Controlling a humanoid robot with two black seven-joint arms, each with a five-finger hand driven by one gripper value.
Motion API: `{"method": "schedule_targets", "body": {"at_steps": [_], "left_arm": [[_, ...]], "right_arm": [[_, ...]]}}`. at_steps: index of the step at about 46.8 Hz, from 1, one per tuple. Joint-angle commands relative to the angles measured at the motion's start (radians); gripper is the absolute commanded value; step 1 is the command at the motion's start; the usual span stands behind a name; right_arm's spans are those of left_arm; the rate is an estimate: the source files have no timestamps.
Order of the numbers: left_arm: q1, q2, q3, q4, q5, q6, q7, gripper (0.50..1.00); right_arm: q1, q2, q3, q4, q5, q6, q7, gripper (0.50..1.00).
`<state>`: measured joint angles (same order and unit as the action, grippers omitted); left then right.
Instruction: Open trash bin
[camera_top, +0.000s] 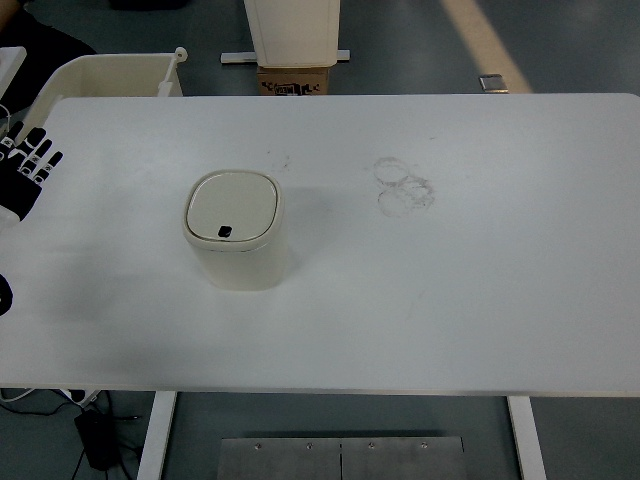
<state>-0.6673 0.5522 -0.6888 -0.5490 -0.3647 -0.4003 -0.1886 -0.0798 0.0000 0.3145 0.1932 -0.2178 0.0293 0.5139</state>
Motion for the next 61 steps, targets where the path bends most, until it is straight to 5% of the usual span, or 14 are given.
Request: {"method": "schedule_targets", "body": {"at_steps": [1, 40, 54, 61], "left_arm": [[0.000, 0.000, 0.000, 0.001, 0.000, 0.002, 0.000, 1.000], [-0.012, 0.002, -0.003, 0.000, -0.002, 0.005, 0.001, 1.000], [-0.095, 0.043, 0.002, -0.032, 0.001, 0.104, 0.021, 1.000], [-0.103, 0.107, 0.003, -0.195, 0.001, 0.193, 0.029, 1.000]], "right_arm": [[0.000, 0.000, 0.000, 0.000, 0.000, 0.000, 0.000, 0.991], [0.000, 0.000, 0.000, 0.000, 0.000, 0.000, 0.000, 0.991], [0.002, 0.000, 0.000, 0.000, 0.000, 0.000, 0.000, 0.991], [0.005, 0.000, 0.000, 0.000, 0.000, 0.000, 0.000, 0.991]]}}
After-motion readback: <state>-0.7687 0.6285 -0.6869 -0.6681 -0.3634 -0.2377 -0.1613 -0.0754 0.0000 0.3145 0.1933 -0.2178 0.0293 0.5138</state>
